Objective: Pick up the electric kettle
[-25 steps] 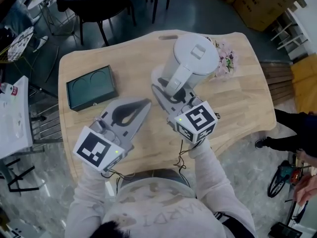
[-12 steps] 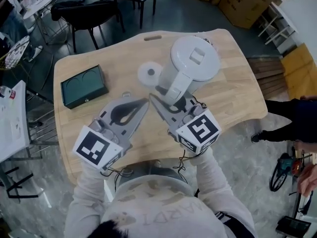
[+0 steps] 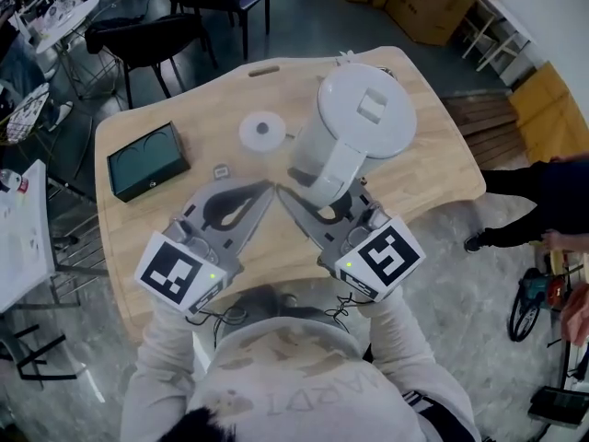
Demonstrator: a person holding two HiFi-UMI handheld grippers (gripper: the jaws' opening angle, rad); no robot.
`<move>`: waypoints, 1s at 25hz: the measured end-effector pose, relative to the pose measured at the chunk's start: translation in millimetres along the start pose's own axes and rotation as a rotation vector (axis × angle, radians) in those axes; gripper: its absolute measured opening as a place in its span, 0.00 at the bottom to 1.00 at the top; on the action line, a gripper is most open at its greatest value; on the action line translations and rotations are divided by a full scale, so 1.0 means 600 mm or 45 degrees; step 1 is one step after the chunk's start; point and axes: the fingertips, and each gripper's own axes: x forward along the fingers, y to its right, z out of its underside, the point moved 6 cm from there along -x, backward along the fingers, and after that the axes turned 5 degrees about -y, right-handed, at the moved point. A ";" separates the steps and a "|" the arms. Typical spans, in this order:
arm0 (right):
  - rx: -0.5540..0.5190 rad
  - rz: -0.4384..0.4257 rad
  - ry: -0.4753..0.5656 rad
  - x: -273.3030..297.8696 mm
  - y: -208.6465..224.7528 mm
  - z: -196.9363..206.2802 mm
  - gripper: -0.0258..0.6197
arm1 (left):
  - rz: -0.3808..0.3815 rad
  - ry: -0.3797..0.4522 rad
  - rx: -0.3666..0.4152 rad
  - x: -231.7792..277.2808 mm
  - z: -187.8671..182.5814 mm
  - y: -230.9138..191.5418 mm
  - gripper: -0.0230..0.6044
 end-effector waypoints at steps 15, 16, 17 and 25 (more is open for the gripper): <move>-0.021 0.073 0.031 -0.084 -0.025 -0.016 0.19 | 0.056 0.020 0.037 0.005 -0.021 0.071 0.16; -0.023 0.074 0.031 -0.085 -0.026 -0.016 0.19 | 0.058 0.020 0.039 0.005 -0.021 0.073 0.16; -0.024 0.075 0.031 -0.087 -0.026 -0.015 0.19 | 0.060 0.021 0.040 0.005 -0.021 0.075 0.16; -0.026 0.078 0.041 -0.092 -0.028 -0.016 0.19 | 0.064 0.019 0.050 0.002 -0.024 0.083 0.16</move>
